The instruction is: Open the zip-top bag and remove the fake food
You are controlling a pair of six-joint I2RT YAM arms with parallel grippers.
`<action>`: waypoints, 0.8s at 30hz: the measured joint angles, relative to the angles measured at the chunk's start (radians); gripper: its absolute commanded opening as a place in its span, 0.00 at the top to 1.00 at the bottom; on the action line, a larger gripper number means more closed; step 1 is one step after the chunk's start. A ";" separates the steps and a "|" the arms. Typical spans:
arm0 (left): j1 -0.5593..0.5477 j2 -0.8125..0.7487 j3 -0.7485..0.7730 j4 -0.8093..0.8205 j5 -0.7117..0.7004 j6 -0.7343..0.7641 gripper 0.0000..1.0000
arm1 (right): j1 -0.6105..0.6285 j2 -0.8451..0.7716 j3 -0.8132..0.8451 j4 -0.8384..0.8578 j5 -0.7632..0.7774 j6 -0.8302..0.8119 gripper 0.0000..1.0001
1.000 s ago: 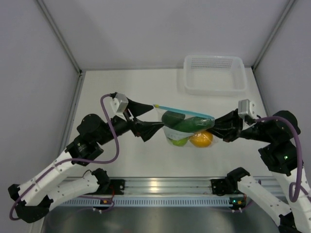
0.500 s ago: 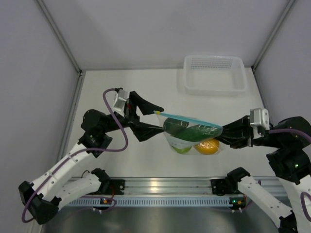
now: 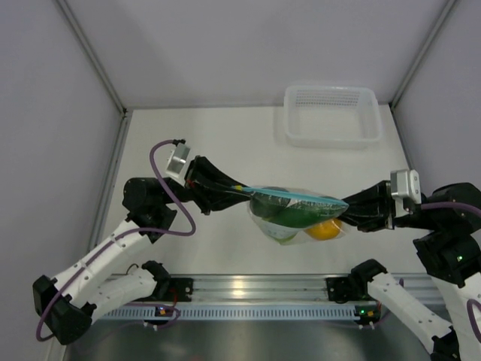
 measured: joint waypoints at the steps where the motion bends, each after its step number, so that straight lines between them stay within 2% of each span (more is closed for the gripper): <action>1: 0.000 0.000 -0.006 0.006 0.000 -0.002 0.77 | 0.000 0.000 0.000 0.000 0.002 0.001 1.00; 5: 0.001 0.000 -0.021 0.016 -0.002 -0.003 0.72 | 0.000 -0.002 -0.002 0.009 0.026 0.011 1.00; 12: 0.001 0.008 -0.026 0.028 -0.008 -0.006 0.44 | 0.000 -0.044 -0.056 0.107 0.108 0.066 1.00; 14: 0.001 0.011 -0.026 0.029 -0.010 -0.008 0.44 | 0.000 -0.051 -0.071 0.140 0.122 0.090 1.00; 17: 0.001 0.018 -0.026 0.034 -0.012 -0.013 0.49 | 0.000 -0.052 -0.089 0.193 0.126 0.119 1.00; 21: 0.002 0.024 -0.029 0.050 -0.018 -0.024 0.67 | 0.000 -0.052 -0.098 0.229 0.127 0.145 1.00; 24: 0.004 0.024 -0.032 0.071 -0.021 -0.028 0.73 | 0.000 -0.053 -0.103 0.247 0.130 0.153 1.00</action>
